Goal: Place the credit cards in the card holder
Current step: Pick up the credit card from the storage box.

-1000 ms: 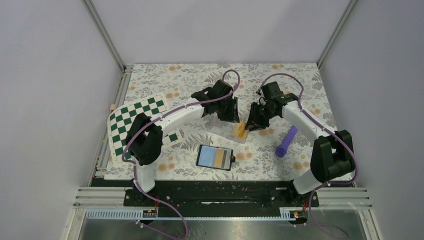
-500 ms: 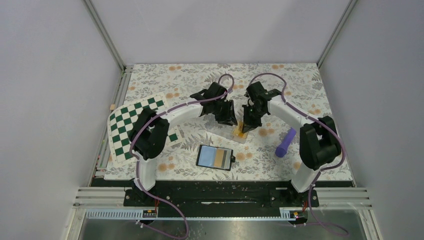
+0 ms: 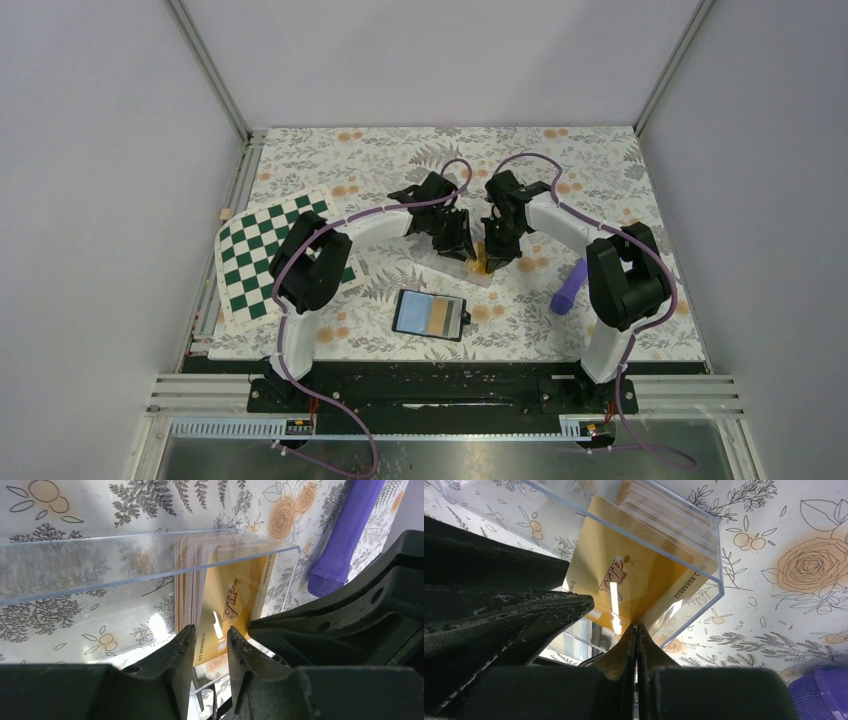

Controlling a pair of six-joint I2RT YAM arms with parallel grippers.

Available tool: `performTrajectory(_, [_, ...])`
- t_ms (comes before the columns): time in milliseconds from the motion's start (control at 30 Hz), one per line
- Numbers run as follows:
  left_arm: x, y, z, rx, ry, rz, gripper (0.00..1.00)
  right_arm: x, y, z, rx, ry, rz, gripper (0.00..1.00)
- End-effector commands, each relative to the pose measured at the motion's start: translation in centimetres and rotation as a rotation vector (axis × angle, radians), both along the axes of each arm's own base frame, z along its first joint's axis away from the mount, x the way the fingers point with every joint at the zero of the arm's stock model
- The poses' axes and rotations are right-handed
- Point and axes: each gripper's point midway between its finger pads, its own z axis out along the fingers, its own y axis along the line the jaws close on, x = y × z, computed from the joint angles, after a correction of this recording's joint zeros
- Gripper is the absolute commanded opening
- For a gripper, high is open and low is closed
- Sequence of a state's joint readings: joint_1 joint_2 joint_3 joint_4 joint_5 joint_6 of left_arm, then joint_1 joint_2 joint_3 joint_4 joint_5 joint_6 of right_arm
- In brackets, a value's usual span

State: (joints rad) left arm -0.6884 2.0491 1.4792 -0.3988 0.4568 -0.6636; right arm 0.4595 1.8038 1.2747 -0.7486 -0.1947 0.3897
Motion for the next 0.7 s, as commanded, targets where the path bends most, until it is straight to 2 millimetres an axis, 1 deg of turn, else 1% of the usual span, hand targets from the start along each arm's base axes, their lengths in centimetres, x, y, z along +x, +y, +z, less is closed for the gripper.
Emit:
performTrajectory(0, [-0.4, -1.6, 1.0, -0.077, 0.005, -0.043, 0.28, -1.0, -0.7, -0.9, -0.045, 0.028, 0.017, 0.00])
performTrajectory(100, [-0.7, -1.8, 1.6, -0.094, -0.005, -0.051, 0.24, -1.2, -0.8, -1.2, -0.049, 0.034, 0.017, 0.00])
performTrajectory(200, [-0.7, -2.0, 2.8, -0.118, -0.025, -0.051, 0.17, -1.3, -0.8, -1.3, -0.049, 0.039, 0.017, 0.00])
performTrajectory(300, [-0.9, -2.3, 4.1, -0.147, -0.045, -0.060, 0.13, -1.3, -0.8, -1.5, -0.050, 0.042, 0.018, 0.00])
performTrajectory(333, [-1.0, -2.6, 4.7, -0.161, -0.053, -0.066, 0.13, -1.4, -0.8, -1.5, -0.049, 0.043, 0.017, 0.00])
performTrajectory(433, [-1.4, -3.0, 5.4, -0.176, -0.063, -0.079, 0.13, -1.3, -0.8, -1.4, -0.046, 0.042, 0.018, 0.00])
performTrajectory(567, [-2.0, -3.5, 5.6, -0.174, -0.073, -0.094, 0.13, -1.3, -0.6, -1.2, -0.038, 0.040, 0.017, 0.00])
performTrajectory(667, [-2.4, -3.5, 5.8, -0.164, -0.094, -0.093, 0.14, -1.3, -0.5, -1.0, -0.031, 0.036, 0.018, 0.00])
